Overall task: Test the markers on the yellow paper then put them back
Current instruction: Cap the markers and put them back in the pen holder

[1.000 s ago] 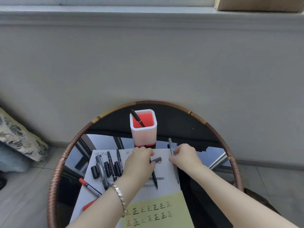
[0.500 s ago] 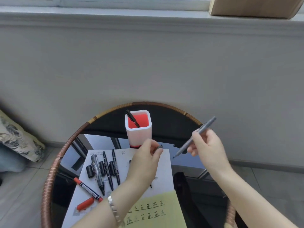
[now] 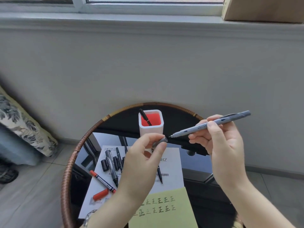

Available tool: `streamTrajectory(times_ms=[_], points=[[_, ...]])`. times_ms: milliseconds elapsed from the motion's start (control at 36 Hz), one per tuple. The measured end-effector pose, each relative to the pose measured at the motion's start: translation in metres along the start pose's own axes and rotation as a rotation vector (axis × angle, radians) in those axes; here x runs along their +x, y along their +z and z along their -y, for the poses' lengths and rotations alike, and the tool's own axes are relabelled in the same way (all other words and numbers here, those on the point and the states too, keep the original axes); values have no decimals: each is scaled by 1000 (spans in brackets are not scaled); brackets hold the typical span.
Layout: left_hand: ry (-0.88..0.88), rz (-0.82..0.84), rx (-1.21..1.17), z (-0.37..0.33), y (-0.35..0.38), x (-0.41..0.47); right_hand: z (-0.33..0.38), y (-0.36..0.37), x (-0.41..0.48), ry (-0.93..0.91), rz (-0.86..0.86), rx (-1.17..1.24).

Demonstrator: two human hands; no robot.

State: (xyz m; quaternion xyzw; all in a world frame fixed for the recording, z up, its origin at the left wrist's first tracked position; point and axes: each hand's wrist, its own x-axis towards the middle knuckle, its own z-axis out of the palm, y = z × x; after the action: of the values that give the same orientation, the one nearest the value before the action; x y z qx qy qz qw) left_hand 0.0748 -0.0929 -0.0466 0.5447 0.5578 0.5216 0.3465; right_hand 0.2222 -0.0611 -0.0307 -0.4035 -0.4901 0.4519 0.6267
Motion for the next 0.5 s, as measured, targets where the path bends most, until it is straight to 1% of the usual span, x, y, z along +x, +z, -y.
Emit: streamTrajectory(times_ms=[194, 333, 500], points=[[1, 8, -14, -2, -5, -3, 1, 4, -4, 10, 27, 6], [20, 31, 14, -1, -6, -5, 2, 8, -7, 23, 76, 27], [106, -14, 78, 0, -7, -7, 3, 9, -10, 120, 94, 109]])
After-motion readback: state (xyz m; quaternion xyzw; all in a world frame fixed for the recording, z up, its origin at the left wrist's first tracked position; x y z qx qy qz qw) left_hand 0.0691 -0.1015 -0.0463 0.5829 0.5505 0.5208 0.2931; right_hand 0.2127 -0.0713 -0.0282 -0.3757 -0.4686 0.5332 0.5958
